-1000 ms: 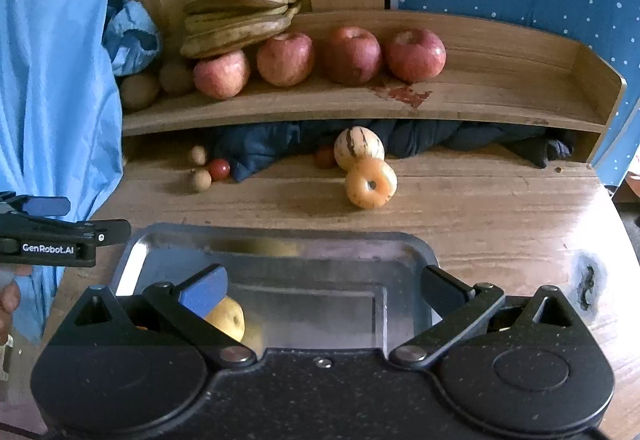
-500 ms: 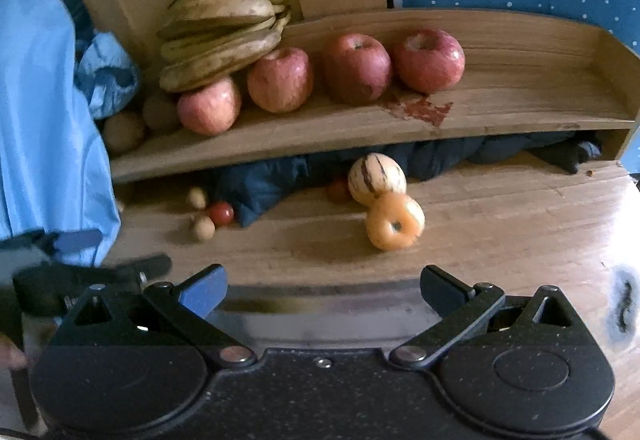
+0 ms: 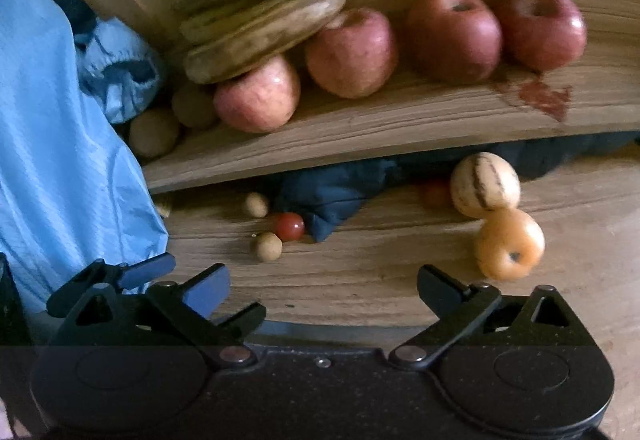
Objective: Organize fruits
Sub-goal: 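Withdraw both open tools from the tray toward the fruits under the shelf, then grasp the red cherry tomato with the right tool while the left tool grasps a brown kiwi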
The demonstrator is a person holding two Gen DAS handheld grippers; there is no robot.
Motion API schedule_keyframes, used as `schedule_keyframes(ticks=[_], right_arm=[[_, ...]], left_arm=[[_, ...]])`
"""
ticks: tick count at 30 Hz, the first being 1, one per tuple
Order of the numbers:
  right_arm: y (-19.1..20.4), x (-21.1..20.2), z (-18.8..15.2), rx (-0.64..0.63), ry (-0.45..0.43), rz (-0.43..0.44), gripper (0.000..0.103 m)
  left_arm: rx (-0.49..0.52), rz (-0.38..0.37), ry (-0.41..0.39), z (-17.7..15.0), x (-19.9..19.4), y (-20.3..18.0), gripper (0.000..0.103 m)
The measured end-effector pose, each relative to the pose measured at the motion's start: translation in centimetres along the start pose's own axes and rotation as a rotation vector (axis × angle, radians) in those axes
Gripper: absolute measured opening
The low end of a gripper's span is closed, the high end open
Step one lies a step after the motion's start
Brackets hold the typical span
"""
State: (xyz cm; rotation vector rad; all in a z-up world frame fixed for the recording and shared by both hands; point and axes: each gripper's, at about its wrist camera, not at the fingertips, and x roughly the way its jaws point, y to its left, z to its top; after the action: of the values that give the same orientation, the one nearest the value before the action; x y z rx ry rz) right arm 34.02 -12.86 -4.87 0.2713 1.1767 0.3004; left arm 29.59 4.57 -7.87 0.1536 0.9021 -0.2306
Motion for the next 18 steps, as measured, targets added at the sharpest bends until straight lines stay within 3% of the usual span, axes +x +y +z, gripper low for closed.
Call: schedule_keyframes(ticks=[7, 18], right_arm=[[-0.2, 2.1, 1.5, 0.031, 0.06, 0.072, 0.092], [0.9, 4.5, 3.1, 0.016, 0.098, 0.087, 0.075]], left_arm=[[0.017, -0.027, -0.023, 0.2, 0.5, 0.2, 0.096], [0.017, -0.06, -0.015, 0.7, 1.8, 0.3, 0.084]])
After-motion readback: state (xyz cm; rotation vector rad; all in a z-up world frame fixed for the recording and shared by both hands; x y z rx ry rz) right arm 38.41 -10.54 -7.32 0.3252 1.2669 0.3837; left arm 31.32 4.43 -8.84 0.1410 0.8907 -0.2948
